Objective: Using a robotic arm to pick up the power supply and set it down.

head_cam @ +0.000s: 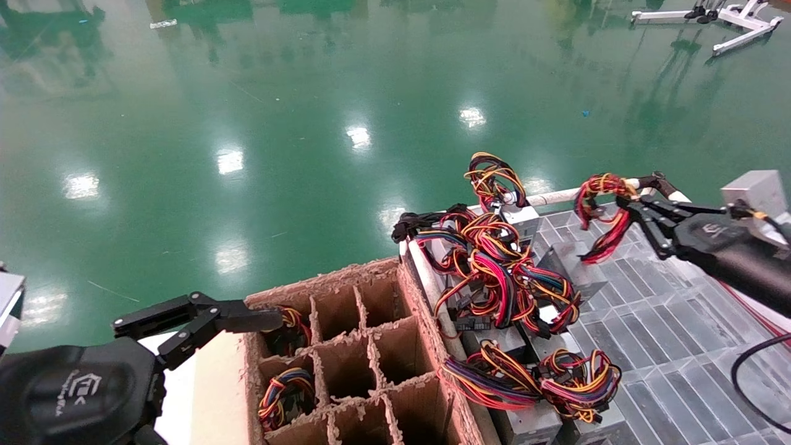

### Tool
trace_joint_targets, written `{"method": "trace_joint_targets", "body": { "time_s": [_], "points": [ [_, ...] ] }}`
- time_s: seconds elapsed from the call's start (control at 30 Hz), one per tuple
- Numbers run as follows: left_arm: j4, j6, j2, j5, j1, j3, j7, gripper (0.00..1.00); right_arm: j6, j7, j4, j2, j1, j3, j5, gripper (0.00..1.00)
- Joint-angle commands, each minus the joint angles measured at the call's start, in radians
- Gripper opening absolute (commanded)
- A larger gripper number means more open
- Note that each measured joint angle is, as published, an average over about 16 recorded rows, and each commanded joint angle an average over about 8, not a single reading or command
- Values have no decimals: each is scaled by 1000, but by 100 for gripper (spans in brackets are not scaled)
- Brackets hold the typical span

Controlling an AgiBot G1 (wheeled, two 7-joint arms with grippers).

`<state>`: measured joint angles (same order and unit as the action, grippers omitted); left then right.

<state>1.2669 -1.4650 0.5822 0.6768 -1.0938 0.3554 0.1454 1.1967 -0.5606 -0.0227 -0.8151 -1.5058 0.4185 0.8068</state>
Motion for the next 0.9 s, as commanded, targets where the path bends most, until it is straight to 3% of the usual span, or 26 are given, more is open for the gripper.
{"method": "trace_joint_targets", "body": {
  "time_s": [0.03, 0.13, 0.2, 0.9],
  "points": [
    [0, 0, 0, 0, 0, 0, 0, 100, -6, 2, 1, -15, -7, 6, 9, 46],
    [0, 0, 0, 0, 0, 0, 0, 100, -10, 5, 5, -26, -9, 10, 14, 83],
    [0, 0, 0, 0, 0, 0, 0, 100, -12, 7, 8, -31, -9, 11, 16, 100],
    [0, 0, 0, 0, 0, 0, 0, 100, -12, 7, 8, -30, -9, 10, 14, 100]
  ]
}}
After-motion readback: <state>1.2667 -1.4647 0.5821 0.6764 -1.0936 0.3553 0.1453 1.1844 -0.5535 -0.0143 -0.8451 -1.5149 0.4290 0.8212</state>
